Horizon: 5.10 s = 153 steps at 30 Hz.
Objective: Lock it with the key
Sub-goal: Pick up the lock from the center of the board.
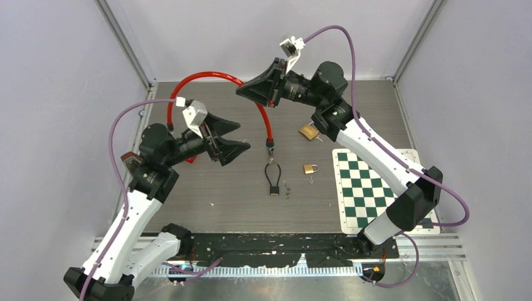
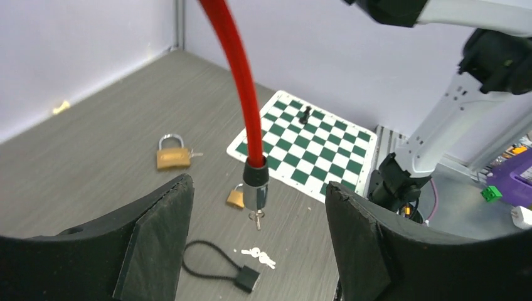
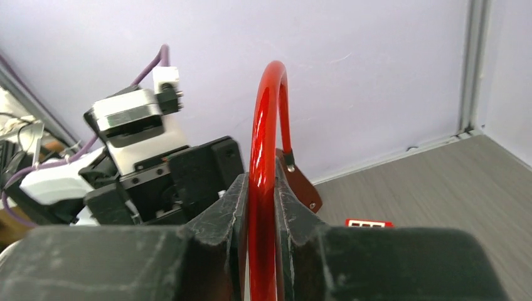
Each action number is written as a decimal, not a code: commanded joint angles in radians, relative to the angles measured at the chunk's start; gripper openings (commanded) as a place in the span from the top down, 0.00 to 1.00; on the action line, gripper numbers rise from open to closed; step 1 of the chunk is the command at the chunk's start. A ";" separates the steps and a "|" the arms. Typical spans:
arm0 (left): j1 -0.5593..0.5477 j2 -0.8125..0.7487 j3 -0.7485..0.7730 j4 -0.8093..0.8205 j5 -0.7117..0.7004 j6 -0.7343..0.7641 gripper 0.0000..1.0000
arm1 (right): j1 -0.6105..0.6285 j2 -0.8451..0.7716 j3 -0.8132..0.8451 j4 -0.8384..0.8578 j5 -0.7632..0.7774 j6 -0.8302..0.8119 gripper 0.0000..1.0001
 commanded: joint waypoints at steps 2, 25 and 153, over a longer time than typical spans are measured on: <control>0.004 -0.040 -0.054 0.235 0.103 -0.071 0.24 | 0.001 -0.060 0.079 0.072 0.148 -0.013 0.95; -0.007 0.328 -0.055 0.927 0.241 -0.670 0.23 | 0.003 -0.071 0.108 0.235 0.223 0.220 0.95; -0.107 0.411 0.300 -0.843 0.122 0.504 1.00 | 0.086 -0.003 0.176 -0.596 0.027 -0.492 0.23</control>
